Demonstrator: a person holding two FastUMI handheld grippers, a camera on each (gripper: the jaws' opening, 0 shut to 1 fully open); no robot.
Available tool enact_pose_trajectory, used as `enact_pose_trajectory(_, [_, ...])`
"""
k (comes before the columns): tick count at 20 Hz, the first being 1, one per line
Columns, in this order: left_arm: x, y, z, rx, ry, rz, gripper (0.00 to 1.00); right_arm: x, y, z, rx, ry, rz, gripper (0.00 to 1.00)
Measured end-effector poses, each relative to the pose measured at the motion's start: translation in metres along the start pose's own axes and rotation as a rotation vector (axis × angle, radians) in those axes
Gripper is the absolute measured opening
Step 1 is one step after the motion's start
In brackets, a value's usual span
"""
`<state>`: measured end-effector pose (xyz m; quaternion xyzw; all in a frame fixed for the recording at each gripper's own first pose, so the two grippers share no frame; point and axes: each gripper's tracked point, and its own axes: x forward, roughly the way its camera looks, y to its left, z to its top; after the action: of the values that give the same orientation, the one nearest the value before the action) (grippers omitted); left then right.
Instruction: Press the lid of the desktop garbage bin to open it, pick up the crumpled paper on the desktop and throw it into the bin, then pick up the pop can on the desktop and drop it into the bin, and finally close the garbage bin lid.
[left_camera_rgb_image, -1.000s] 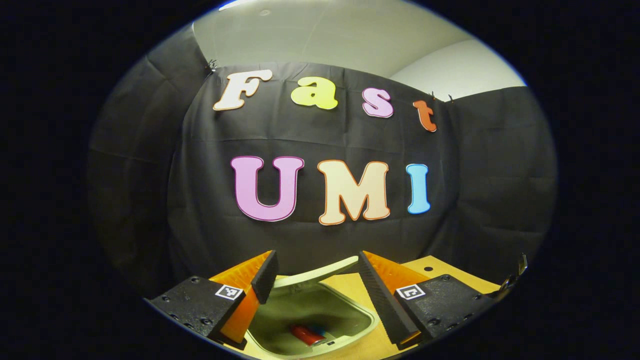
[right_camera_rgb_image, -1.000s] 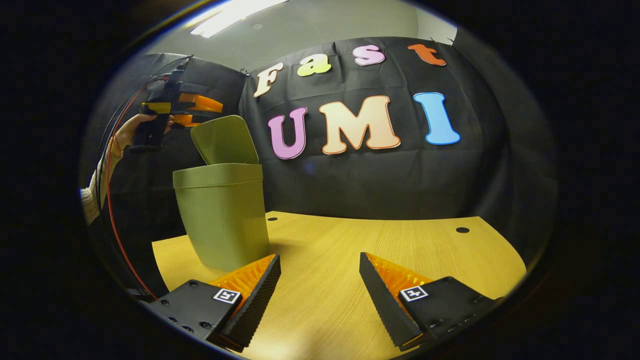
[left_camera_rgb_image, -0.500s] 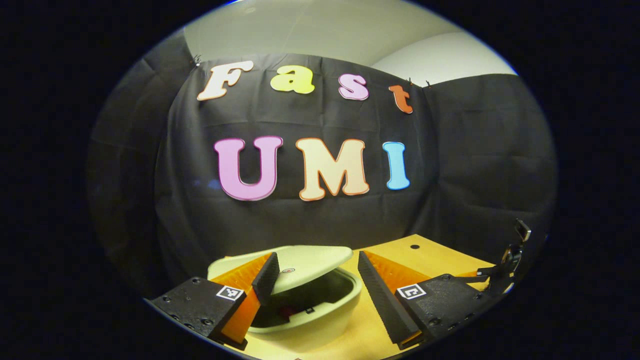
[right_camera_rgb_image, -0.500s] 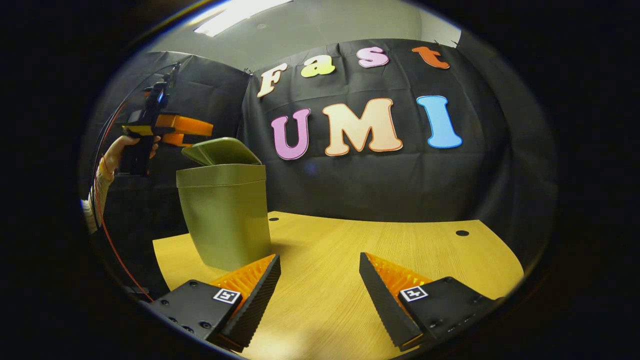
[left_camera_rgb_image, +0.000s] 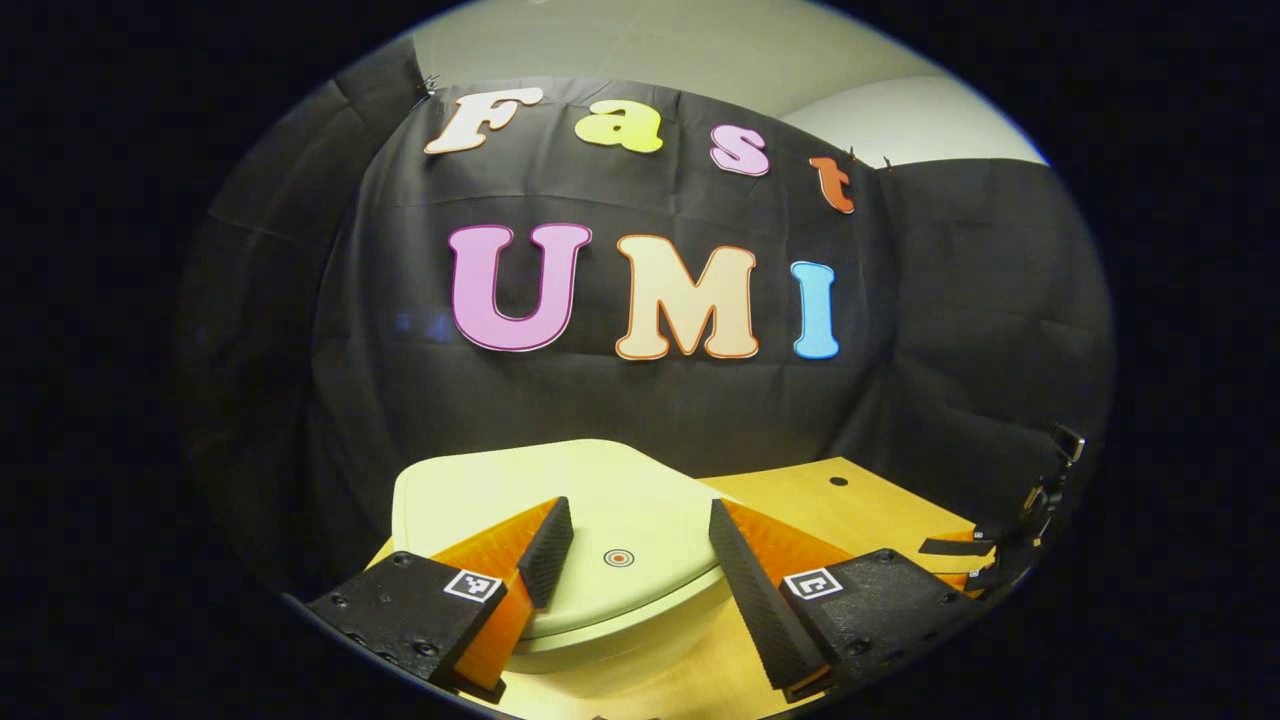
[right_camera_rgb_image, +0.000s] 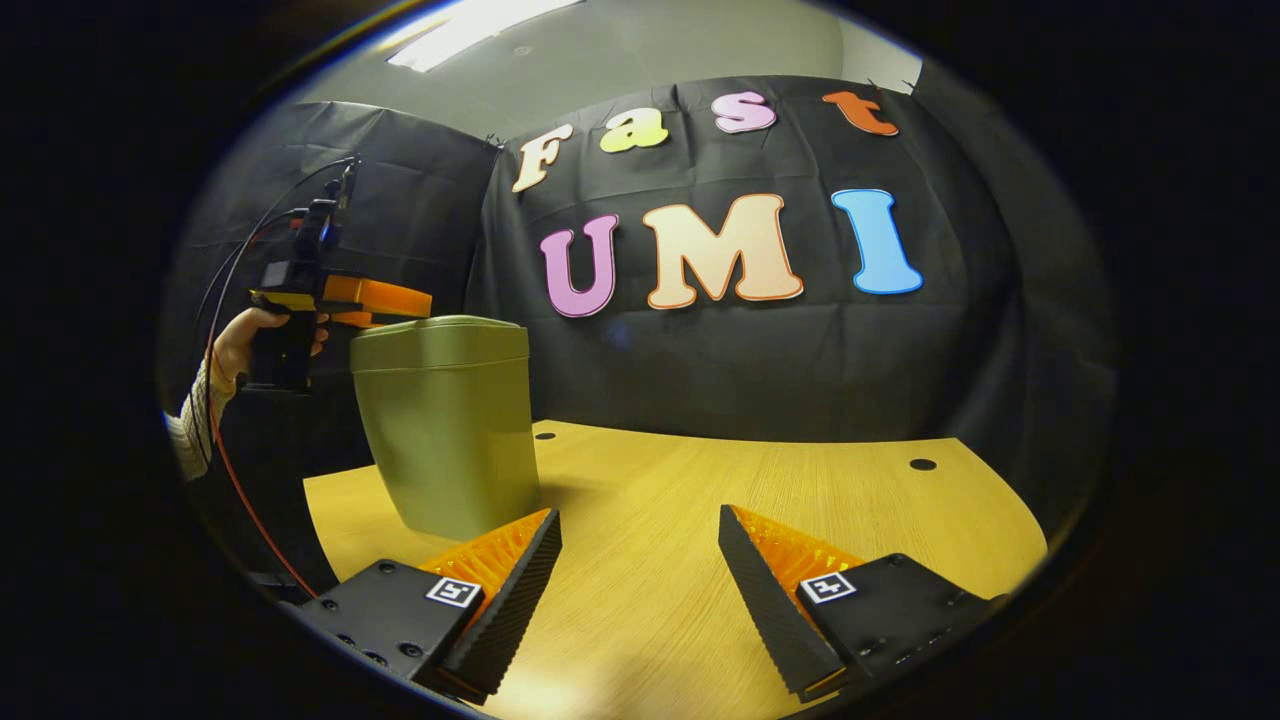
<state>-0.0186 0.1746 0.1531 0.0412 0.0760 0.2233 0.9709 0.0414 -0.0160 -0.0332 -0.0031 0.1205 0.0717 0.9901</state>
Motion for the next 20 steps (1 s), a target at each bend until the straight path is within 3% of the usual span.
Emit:
enact_pose_trajectory(12, [0.002,0.001,-0.002,0.151,-0.076,0.058,0.87,0.009,0.005,-0.017,-0.019,0.046,0.027,0.99])
enact_pose_trajectory(15, [0.004,0.003,0.001,0.145,-0.095,0.071,0.91,0.009,0.006,-0.018,-0.013,0.047,0.03,1.0])
enact_pose_trajectory(19, [0.003,0.006,0.0,0.151,-0.115,0.095,0.89,0.008,0.004,-0.014,-0.007,0.038,0.022,0.99])
enact_pose_trajectory(20, [0.002,0.009,-0.002,0.113,-0.114,0.103,0.89,0.008,0.004,-0.014,-0.005,0.036,0.019,1.0])
